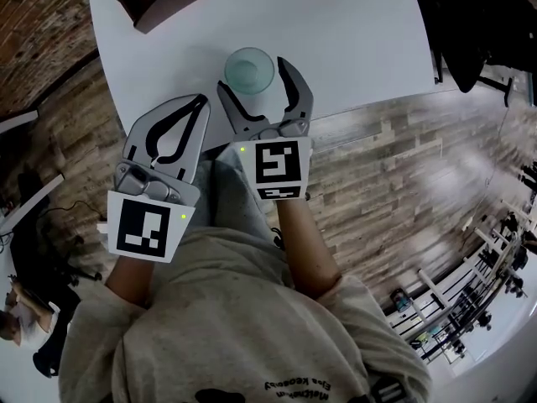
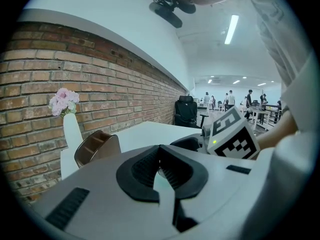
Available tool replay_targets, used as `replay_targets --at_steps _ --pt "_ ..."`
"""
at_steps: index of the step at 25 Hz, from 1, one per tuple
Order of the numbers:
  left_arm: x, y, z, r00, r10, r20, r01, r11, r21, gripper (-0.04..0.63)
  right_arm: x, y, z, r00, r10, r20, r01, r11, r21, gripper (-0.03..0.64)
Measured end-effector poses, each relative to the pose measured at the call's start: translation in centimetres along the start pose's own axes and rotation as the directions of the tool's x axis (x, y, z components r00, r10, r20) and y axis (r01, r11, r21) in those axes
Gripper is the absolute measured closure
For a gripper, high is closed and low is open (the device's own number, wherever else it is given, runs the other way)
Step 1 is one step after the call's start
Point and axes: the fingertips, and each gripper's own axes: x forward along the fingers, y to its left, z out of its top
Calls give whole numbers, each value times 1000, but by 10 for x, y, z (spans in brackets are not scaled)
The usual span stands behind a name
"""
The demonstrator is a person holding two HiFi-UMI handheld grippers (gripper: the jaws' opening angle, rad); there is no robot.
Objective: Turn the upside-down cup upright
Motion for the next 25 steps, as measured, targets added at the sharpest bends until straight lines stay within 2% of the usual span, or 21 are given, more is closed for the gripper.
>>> replay_targets --at_steps 10,18,22,25 --pt "2 4 -1 1000 24 -8 -24 999 -23 585 8 -3 -11 1000 -7 -19 7 999 -33 233" --pt "1 4 0 1000 25 -4 -25 999 -35 584 6 -6 -9 999 -30 38 32 998 -59 245" --pt "1 3 0 1000 20 -3 -20 999 -33 584 5 -8 -4 997 -32 75 35 999 -31 247" --pt "0 3 0 1000 23 -2 -23 999 -36 584 6 -9 3 993 -20 118 15 999 44 249"
